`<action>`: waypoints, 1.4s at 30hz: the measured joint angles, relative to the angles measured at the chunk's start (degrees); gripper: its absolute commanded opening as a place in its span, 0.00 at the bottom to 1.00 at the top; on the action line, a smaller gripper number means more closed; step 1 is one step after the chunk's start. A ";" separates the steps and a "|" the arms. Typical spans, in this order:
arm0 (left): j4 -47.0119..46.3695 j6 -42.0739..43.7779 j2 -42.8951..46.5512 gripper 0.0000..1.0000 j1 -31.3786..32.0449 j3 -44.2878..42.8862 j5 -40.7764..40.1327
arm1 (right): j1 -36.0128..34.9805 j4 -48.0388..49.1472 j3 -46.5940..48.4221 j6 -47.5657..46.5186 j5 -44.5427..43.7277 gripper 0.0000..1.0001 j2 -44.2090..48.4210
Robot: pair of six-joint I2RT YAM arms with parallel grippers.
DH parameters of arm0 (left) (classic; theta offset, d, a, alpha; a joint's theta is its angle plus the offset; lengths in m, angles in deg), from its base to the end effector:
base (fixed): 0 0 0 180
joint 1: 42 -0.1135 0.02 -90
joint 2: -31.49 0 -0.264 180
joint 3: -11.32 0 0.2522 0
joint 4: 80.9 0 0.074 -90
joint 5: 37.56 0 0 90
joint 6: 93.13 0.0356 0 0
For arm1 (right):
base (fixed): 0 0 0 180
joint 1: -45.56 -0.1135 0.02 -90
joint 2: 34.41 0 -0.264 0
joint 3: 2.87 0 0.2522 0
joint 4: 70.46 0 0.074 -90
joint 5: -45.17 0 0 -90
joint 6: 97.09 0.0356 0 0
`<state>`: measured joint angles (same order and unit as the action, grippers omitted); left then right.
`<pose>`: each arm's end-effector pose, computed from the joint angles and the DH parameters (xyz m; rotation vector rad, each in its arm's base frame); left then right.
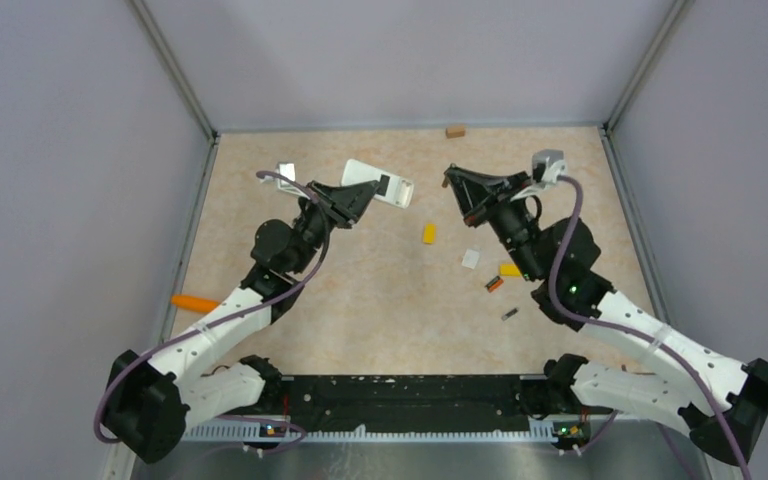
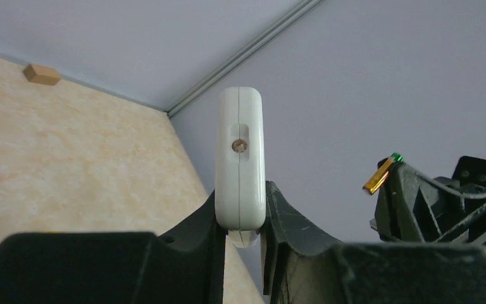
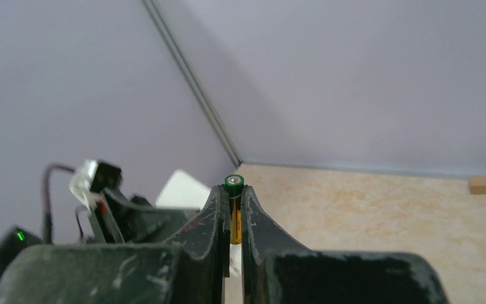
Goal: Load the batteries into the remote control
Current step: Load the battery into the remote control.
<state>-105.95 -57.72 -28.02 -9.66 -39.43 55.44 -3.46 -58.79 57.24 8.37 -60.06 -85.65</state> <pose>0.2022 -0.1302 0.3333 -0.2233 1.3905 -1.3184 0.1417 0.1489 0.3963 -0.1294 1.2601 0.8165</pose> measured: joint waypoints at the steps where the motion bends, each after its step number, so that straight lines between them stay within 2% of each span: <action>1: -1.75 -1.75 -0.15 0.00 0.00 0.81 0.00 | -0.02 -1.95 2.82 2.27 -1.53 0.00 -0.74; 7: -14.05 -14.14 -5.03 0.00 0.00 3.72 -0.48 | -0.02 -10.93 17.55 12.63 -6.95 0.00 -9.07; 10: -18.18 -18.71 -7.10 0.00 0.00 3.72 -0.76 | -0.02 -15.54 23.41 13.79 -7.78 0.00 -15.02; 14: -23.52 -24.30 -9.16 0.00 0.00 3.69 -2.23 | -0.55 -19.21 25.03 13.09 -9.97 0.00 -19.43; 26: -26.95 -28.87 -13.55 0.00 0.00 1.79 -7.78 | -2.58 -22.47 28.89 10.95 -14.62 0.00 -24.02; 42: -31.04 -31.50 -20.44 0.00 -0.22 -2.27 -8.41 | -2.84 -25.53 32.96 10.27 -16.50 0.00 -27.32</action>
<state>-136.99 -89.21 -48.45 -9.88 -41.70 47.03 -6.30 -84.32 90.20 18.65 -76.56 -112.97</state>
